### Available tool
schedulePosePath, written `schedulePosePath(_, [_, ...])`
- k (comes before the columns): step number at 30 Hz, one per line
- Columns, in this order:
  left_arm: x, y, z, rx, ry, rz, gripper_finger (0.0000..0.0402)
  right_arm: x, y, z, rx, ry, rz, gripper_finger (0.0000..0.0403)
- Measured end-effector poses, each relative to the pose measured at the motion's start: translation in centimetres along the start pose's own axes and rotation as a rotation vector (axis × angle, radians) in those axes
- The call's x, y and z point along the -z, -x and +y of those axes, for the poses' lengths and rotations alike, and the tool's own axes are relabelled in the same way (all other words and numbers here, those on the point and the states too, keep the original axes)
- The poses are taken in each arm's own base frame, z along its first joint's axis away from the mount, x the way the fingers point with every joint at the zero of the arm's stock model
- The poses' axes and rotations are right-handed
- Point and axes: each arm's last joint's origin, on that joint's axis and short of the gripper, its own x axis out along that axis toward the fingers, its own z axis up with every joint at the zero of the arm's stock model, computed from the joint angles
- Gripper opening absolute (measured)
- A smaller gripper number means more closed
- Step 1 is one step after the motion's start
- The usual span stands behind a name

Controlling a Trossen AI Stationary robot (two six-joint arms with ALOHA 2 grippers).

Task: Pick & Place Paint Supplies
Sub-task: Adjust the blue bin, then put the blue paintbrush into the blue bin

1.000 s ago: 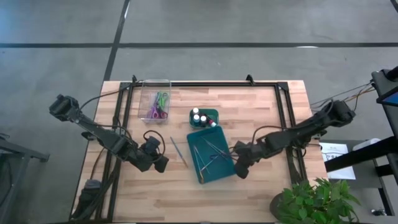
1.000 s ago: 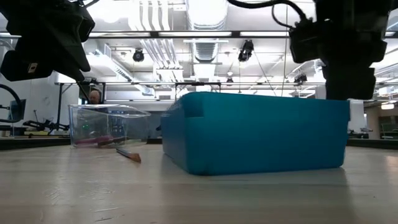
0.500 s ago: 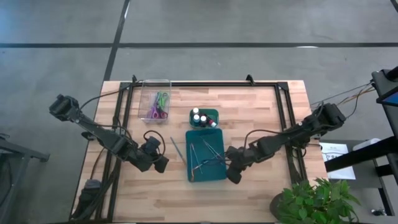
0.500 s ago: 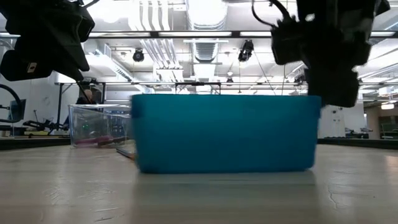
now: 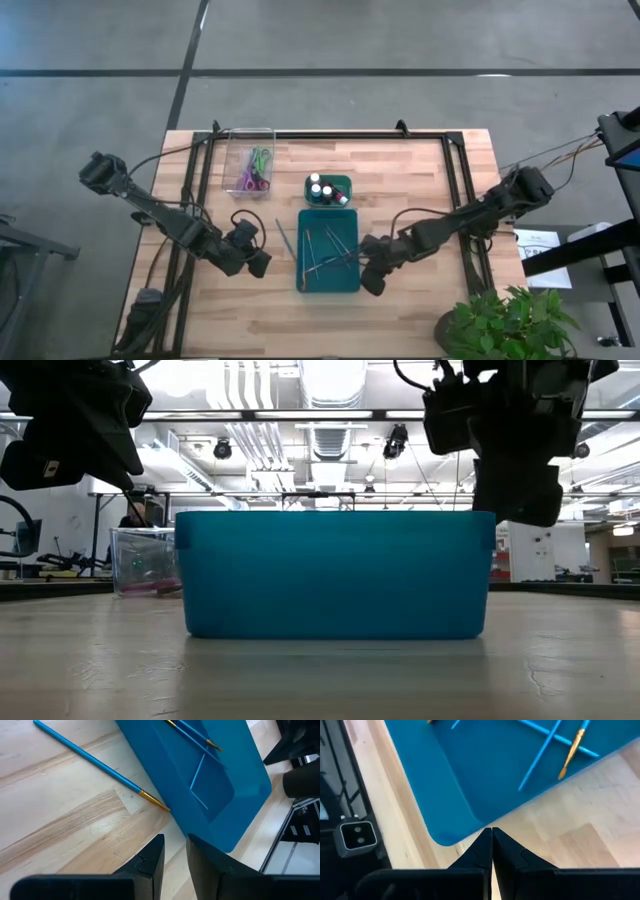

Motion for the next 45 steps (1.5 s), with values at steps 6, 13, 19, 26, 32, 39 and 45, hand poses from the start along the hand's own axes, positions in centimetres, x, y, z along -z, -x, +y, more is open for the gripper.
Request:
schedulePosePath(6, [0.0, 0.0, 0.0, -0.002, 0.0, 0.0, 0.009, 0.0, 1.3, -0.1, 0.029, -0.021, -0.048, 0.0008])
schedulePosePath(13, [-0.6, -0.2, 0.1, -0.017, -0.075, -0.025, 0.009, -0.5, 4.6, 0.3, 0.016, -0.024, -0.187, 0.0008])
schedulePosePath(19, [-1.0, -0.3, 0.2, -0.024, -0.127, -0.037, 0.009, -0.4, 5.2, 0.0, -0.001, -0.014, -0.22, 0.0008])
schedulePosePath(26, [-2.1, -0.7, 0.4, -0.052, -0.226, -0.061, 0.009, -0.9, 4.9, 0.5, -0.027, -0.024, -0.296, 0.0008])
schedulePosePath(32, [-2.9, -1.0, 0.5, -0.054, -0.67, -0.022, 0.0091, -1.1, 6.0, 0.6, -0.049, -0.042, -0.354, 0.0008])
schedulePosePath(39, [-4.0, -1.4, 0.7, -0.026, -1.037, 0.024, 0.0093, -1.3, 8.2, 0.7, -0.069, -0.075, -0.45, 0.0009])
schedulePosePath(45, [-5.9, -2.6, 2.8, -0.072, -1.172, 0.06, 0.0093, -1.3, 9.3, 0.8, -0.103, -0.093, -0.477, 0.0009])
